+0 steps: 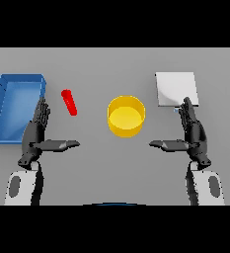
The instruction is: Pick up the red beaker and tilt it to pour out 1 green nut into yellow bowl. Pick up the yellow bowl and place it on the metallic measuring scale.
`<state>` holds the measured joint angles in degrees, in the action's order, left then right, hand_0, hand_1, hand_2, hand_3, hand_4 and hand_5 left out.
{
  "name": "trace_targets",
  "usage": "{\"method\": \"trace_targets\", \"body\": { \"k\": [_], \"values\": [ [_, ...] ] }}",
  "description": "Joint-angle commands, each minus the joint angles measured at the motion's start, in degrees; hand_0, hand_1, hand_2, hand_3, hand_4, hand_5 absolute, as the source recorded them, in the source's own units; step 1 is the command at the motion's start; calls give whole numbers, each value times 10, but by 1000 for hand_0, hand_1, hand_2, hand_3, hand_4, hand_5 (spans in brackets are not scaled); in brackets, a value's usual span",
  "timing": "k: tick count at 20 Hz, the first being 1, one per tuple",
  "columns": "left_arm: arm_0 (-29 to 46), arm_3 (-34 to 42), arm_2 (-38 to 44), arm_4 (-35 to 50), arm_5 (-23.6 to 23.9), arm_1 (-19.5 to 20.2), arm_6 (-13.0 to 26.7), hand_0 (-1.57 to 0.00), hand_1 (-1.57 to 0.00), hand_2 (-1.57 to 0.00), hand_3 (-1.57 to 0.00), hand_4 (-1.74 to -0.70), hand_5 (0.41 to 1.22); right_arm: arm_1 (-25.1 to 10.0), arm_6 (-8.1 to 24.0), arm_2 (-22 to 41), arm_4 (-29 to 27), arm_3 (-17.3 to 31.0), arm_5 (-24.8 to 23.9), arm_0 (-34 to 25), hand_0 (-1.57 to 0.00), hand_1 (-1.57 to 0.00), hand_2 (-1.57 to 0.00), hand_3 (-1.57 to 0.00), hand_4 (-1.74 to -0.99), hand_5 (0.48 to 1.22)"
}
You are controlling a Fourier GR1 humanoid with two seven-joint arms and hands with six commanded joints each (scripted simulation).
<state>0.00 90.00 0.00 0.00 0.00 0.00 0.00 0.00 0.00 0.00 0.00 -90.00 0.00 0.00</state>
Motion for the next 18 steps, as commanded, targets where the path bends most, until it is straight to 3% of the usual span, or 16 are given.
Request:
{"method": "trace_targets", "body": {
  "k": [1,6,8,9,12,15,18],
  "values": [
    [-2,-1,1,1,1,0,1,1,1,1,1,-1204,652,-1,1,-1,-1,1,0,-1,1,1,1,1,-1245,681],
    [-14,-10,6,4,0,3,6,1,1,1,1,-1204,652,-11,7,-12,-8,12,4,-16,1,1,1,1,-1245,681],
    [19,34,-29,-44,-4,27,-3,1,1,1,1,-1207,649,-42,-71,36,90,-31,-14,32,1,1,1,1,-1242,678],
    [32,50,-37,-54,-5,33,1,1,1,1,1,-1212,650,-49,-76,45,110,-44,-16,42,1,1,1,1,-1239,679],
    [27,67,-49,-65,-7,39,34,1,1,1,1,-1224,660,-51,-48,59,140,-61,-27,43,1,1,1,1,-1235,678],
    [29,70,-57,-72,-15,45,34,1,1,1,1,-1239,668,-52,-57,59,130,-68,-18,47,1,1,1,1,-1250,681],
    [-15,12,-50,-71,-18,38,40,1,1,1,1,-1301,702,-57,-64,47,99,-67,1,51,1,1,1,1,-1275,680]
  ]
}}
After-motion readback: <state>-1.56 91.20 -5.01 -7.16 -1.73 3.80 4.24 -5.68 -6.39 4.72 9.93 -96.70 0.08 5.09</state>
